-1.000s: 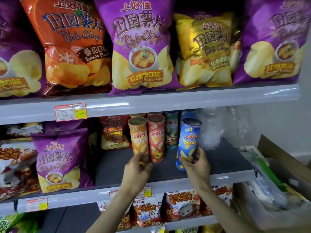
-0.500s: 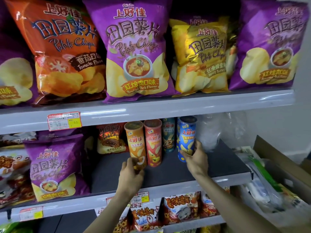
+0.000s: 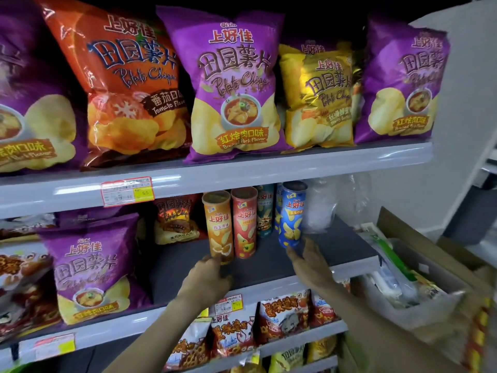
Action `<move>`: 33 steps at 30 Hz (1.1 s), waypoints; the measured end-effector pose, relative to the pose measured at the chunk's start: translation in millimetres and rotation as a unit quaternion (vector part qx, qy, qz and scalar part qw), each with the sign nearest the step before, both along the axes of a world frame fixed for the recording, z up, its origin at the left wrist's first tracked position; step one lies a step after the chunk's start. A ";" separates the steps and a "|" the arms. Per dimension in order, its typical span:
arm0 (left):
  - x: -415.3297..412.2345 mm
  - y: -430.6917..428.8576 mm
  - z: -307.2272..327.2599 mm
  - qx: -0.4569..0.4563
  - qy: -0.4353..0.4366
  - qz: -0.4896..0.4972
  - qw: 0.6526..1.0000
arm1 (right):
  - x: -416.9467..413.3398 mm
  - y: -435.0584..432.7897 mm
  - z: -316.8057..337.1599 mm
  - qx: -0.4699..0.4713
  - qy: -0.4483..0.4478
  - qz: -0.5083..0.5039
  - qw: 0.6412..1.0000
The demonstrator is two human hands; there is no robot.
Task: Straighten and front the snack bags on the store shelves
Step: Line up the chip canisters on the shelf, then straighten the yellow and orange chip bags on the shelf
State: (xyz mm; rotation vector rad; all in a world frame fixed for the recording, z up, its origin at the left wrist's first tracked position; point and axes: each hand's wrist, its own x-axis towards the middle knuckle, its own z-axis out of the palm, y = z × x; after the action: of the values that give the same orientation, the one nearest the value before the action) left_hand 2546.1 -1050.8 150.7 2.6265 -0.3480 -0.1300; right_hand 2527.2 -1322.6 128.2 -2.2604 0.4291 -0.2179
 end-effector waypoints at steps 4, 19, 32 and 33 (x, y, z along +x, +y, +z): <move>-7.4 -16.6 11.5 0.029 -0.017 -0.051 0.998 | -40.8 11.2 27.8 -0.055 0.025 0.019 0.998; -66.3 -105.3 130.4 -0.008 -0.189 -0.136 0.972 | -138.7 -12.1 163.1 -0.252 -0.107 0.024 0.961; -101.6 -156.4 247.5 -0.108 -0.314 -0.014 0.943 | -138.2 -119.7 247.3 -0.264 -0.245 0.066 0.931; -99.7 -157.2 250.1 -0.109 -0.319 -0.007 0.941 | -135.4 -123.7 251.6 -0.267 -0.247 0.068 0.929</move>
State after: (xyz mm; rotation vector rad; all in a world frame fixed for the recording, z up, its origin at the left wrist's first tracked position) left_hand 2446.5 -1208.0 400.8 2.3787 -0.5582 0.7312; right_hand 2391.9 -1446.3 379.8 -2.6209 -0.0721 -0.8997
